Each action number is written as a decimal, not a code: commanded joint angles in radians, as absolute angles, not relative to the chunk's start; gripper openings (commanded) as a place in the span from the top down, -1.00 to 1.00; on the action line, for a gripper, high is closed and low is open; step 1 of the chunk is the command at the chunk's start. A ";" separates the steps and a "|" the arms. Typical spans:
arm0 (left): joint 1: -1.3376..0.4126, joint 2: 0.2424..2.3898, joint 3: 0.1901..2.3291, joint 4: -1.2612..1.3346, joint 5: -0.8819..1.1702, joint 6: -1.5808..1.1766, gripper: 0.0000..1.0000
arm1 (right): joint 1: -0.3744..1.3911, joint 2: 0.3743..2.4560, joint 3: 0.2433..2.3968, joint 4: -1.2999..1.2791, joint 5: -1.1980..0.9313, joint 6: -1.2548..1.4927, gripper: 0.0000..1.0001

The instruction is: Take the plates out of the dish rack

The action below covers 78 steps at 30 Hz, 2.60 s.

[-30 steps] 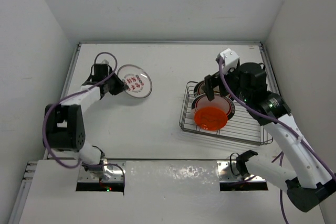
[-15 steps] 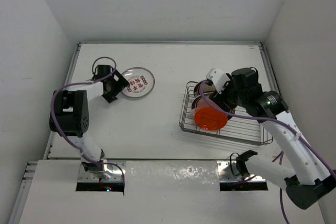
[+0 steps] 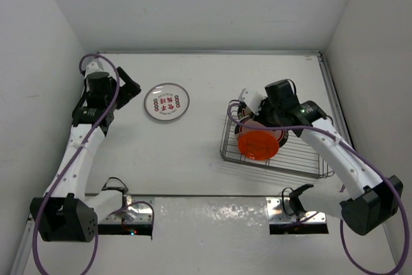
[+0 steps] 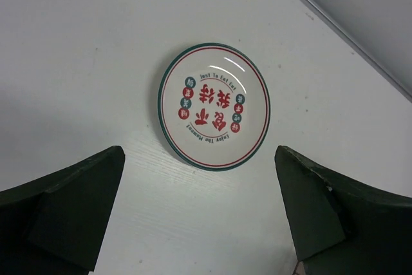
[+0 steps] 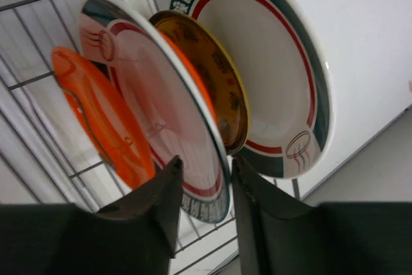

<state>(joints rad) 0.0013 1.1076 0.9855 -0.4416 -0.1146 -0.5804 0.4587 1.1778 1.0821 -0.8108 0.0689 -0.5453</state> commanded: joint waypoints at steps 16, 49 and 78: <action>0.000 1.022 0.986 -0.512 0.072 -0.408 -1.00 | 0.460 0.994 1.031 -0.647 0.087 -0.772 1.00; -0.166 1.117 1.060 -0.083 0.684 -0.463 -0.89 | 0.460 1.144 1.094 0.248 -0.380 0.775 1.00; -0.054 1.331 0.977 -0.210 0.040 -0.738 1.00 | 0.460 1.108 1.192 -0.466 0.173 0.272 -0.98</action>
<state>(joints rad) -0.0723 1.2690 0.9848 -0.2459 0.1253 -0.6857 0.4599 1.1652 1.1545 -0.3122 0.0235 0.3950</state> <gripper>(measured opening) 0.029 0.986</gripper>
